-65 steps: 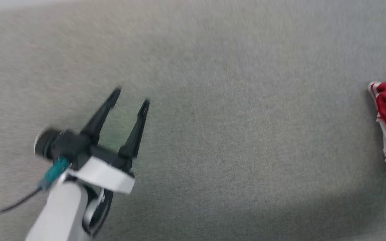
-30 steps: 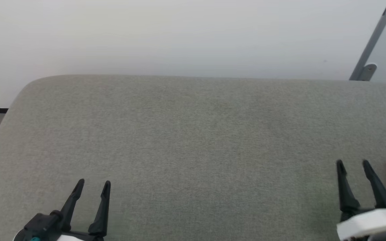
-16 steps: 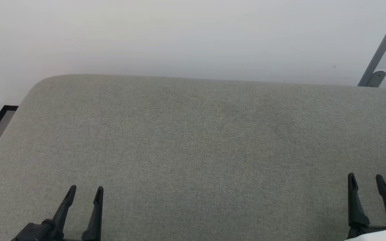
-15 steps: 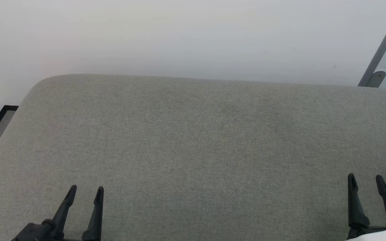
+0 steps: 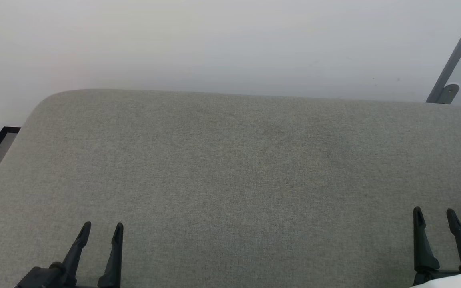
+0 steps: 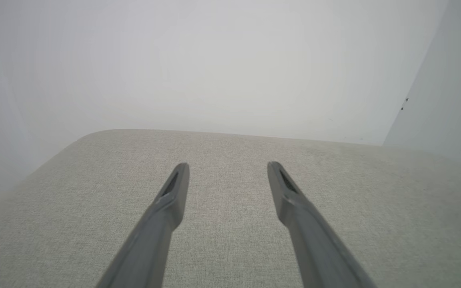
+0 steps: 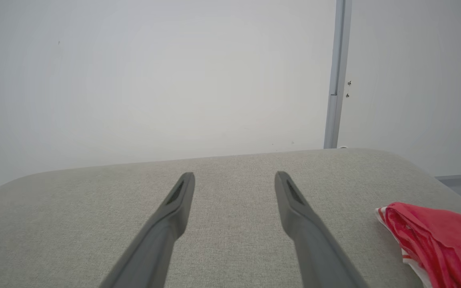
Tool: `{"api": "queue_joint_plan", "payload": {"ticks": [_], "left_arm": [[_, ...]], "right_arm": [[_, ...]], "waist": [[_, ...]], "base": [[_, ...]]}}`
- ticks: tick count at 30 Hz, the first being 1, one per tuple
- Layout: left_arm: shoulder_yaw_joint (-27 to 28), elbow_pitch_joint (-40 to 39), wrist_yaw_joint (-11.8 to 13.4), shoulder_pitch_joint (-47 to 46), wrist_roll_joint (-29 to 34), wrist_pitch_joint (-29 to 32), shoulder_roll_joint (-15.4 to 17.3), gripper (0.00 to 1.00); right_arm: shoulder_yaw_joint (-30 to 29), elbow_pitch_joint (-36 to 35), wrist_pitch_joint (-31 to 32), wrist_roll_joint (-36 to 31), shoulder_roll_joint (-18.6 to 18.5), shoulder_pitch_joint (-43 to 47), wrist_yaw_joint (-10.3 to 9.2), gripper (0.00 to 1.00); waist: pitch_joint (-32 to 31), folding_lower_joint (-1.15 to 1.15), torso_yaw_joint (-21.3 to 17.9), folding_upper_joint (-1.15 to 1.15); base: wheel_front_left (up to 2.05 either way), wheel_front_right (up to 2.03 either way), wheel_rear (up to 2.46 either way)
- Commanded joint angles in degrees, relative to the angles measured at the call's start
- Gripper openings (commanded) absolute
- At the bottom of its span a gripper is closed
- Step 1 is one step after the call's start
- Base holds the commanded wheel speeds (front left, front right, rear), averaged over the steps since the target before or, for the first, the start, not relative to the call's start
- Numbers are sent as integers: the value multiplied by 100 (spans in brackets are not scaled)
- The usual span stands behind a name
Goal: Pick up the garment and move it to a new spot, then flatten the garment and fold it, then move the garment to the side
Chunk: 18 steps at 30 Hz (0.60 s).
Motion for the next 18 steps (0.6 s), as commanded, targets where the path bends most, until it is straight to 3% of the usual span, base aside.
{"api": "queue_joint_plan", "payload": {"ticks": [1, 6, 7, 10, 18], "left_arm": [[17, 10, 15, -13, -34, -29, 14, 100], [31, -12, 15, -73, -9, -29, 5, 100], [27, 12, -1, -6, -23, 3, -8, 0], [-20, 151, 0, 6, -79, 26, -87, 0], [57, 252, 10, -167, -919, 221, -164, 0]], "right_arm": [[24, -19, 31, 17, 23, 32, -3, 100], [59, -12, 30, 48, 51, 13, -3, 100], [44, 26, 0, 24, 27, -4, 0, 0], [51, 178, 18, 74, 64, 2, 0, 0], [62, 297, 241, 921, 87, -179, 0, 0]], "waist": [[0, 0, -2, 0], [2, 0, -13, 0], [2, 0, -12, 0], [3, 0, -16, 0], [15, 0, -64, 0]], "base": [[0, 0, 0], [0, 0, 0], [0, 0, 0], [0, 0, 0], [0, 0, 0]]}}
